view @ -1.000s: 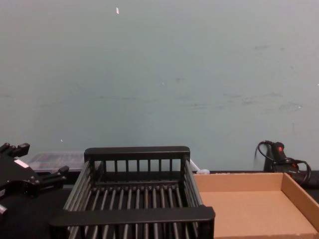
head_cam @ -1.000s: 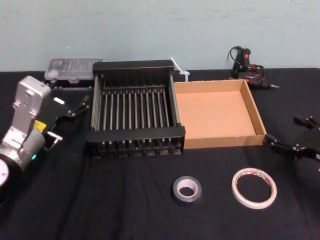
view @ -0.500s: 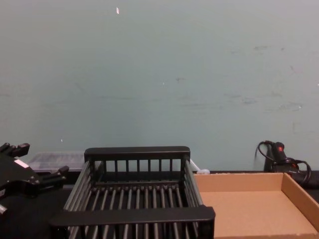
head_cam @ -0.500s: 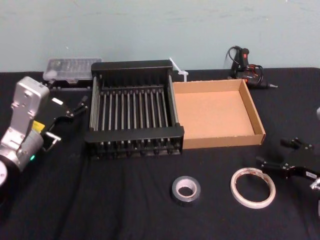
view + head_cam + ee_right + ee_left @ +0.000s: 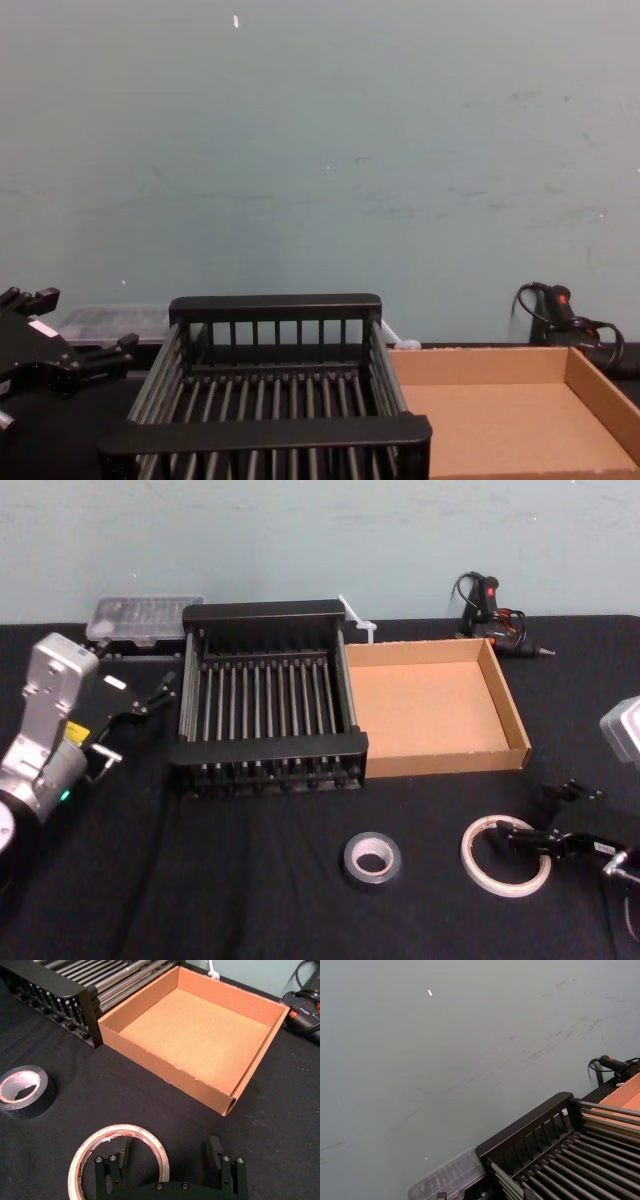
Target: Pick up the white tape and place it into the black box , Pick up the silver tape and place it into the brown box.
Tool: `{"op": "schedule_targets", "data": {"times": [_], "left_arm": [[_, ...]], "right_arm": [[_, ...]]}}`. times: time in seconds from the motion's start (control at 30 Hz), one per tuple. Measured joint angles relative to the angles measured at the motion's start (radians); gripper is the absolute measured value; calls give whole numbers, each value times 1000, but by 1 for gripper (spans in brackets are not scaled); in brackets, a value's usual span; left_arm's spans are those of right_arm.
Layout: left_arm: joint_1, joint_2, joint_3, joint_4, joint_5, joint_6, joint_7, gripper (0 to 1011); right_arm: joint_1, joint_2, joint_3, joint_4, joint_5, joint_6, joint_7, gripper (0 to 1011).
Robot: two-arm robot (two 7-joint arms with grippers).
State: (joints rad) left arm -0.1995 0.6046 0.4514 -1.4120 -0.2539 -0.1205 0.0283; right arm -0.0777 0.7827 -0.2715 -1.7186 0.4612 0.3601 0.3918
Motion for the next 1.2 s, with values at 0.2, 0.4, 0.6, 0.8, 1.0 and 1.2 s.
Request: {"op": "schedule_targets", "data": {"times": [0.2,0.4,0.6,0.8,1.0,1.2], "left_arm": [[0,0,0,0,0,0,0,1002],[0,0,0,0,0,0,0,1001],[0,0,0,0,0,0,0,1001],[0,0,0,0,0,0,0,1001],[0,0,0,0,0,0,0,1002],[0,0,0,0,0,0,0,1001]], "right_arm": [[14,-14,-12,20,-17,13,8,1002],[25,-23,-18,36,-27,24,16,1002],[33,-31,-21,46,-32,31,21,1002],[37,-35,-22,53,-34,37,28,1002],[40,-39,-22,55,-35,44,31,1002],[41,-39,-22,57,-34,46,35,1002]]}}
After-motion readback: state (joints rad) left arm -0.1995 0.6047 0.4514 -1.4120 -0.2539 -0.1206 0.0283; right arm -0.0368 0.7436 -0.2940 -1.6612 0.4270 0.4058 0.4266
